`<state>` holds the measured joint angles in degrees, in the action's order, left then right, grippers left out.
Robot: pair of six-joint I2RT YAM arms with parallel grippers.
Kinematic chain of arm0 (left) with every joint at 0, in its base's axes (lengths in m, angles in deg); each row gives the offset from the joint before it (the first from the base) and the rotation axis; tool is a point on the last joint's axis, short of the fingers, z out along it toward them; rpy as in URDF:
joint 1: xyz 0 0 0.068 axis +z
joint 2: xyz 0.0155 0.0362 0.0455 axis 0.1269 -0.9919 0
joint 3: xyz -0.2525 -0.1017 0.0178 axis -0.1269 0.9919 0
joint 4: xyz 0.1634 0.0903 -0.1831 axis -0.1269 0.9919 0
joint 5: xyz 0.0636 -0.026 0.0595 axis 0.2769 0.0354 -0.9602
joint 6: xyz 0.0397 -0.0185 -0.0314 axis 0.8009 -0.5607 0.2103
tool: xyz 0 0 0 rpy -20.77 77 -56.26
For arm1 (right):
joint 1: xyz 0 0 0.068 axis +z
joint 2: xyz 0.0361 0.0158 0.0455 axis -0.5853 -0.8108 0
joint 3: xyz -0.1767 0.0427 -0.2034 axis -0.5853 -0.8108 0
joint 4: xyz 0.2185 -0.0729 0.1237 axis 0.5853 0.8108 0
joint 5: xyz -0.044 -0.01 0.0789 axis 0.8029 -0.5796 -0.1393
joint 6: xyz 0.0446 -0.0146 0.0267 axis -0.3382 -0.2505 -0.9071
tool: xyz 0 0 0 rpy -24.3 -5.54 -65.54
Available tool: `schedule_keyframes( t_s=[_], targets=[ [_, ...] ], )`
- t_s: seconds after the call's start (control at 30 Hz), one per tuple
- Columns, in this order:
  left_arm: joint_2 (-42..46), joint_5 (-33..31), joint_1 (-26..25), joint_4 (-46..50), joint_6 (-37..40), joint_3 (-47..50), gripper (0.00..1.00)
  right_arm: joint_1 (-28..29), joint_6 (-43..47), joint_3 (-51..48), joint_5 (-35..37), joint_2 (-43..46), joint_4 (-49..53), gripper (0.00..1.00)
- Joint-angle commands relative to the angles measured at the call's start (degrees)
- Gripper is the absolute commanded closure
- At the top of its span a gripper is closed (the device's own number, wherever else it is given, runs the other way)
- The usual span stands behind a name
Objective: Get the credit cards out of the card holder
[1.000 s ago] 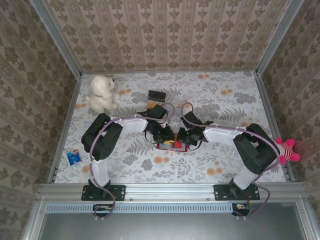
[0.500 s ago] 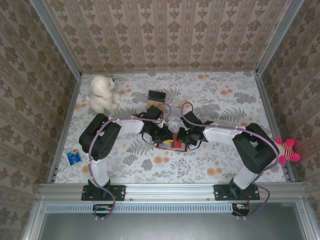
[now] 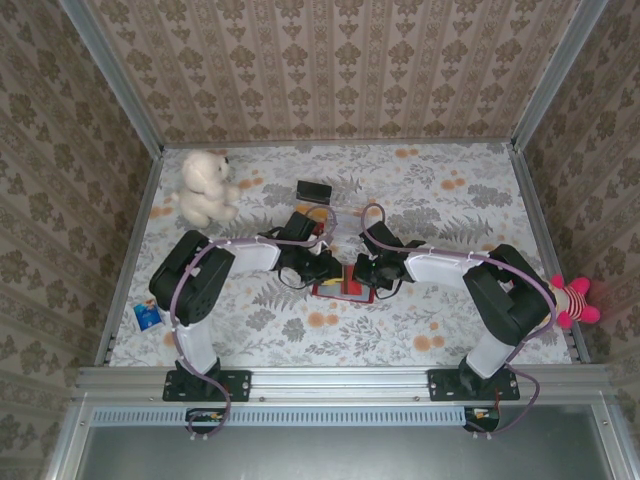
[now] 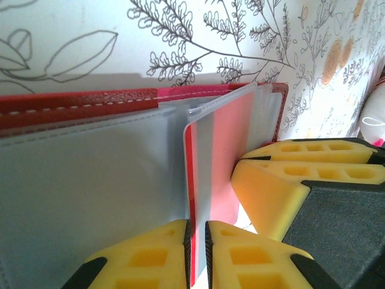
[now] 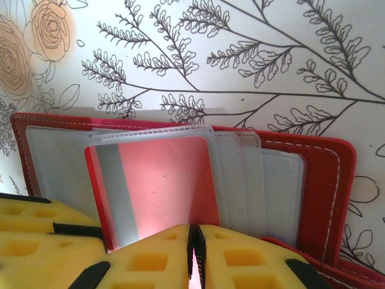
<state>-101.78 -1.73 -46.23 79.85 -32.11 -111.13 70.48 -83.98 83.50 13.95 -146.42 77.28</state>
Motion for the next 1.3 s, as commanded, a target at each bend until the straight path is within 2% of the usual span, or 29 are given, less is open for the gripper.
schedule_keyframes(
  t_s=[0.0,0.3,0.6,0.8,1.0,1.27],
  targets=[
    [1.42,2.44,0.22,-3.74,-0.17,0.4,0.85,-0.03,-0.68,-0.75,1.19,-3.21,3.7,0.86],
    [-1.01,2.25,0.2,-4.17,-0.96,0.1,0.85,-0.03,-0.72,-0.74,0.93,-2.85,3.63,0.86],
    [-0.76,0.79,0.99,-1.23,0.61,0.28,1.0,-0.03,-0.81,-0.96,1.23,-2.63,3.84,0.86],
    [1.39,0.24,2.94,0.18,1.81,2.48,1.0,-0.19,-0.68,-1.22,1.51,-1.26,4.05,0.86],
    [1.28,1.05,2.58,-0.57,1.53,2.1,1.0,-0.2,-0.55,-1.19,0.75,-0.57,3.0,0.85],
    [-0.38,0.72,0.23,0.96,1.99,-1.03,0.83,-0.2,-0.59,-1.29,0.03,-1.37,2.32,0.85]
  ],
)
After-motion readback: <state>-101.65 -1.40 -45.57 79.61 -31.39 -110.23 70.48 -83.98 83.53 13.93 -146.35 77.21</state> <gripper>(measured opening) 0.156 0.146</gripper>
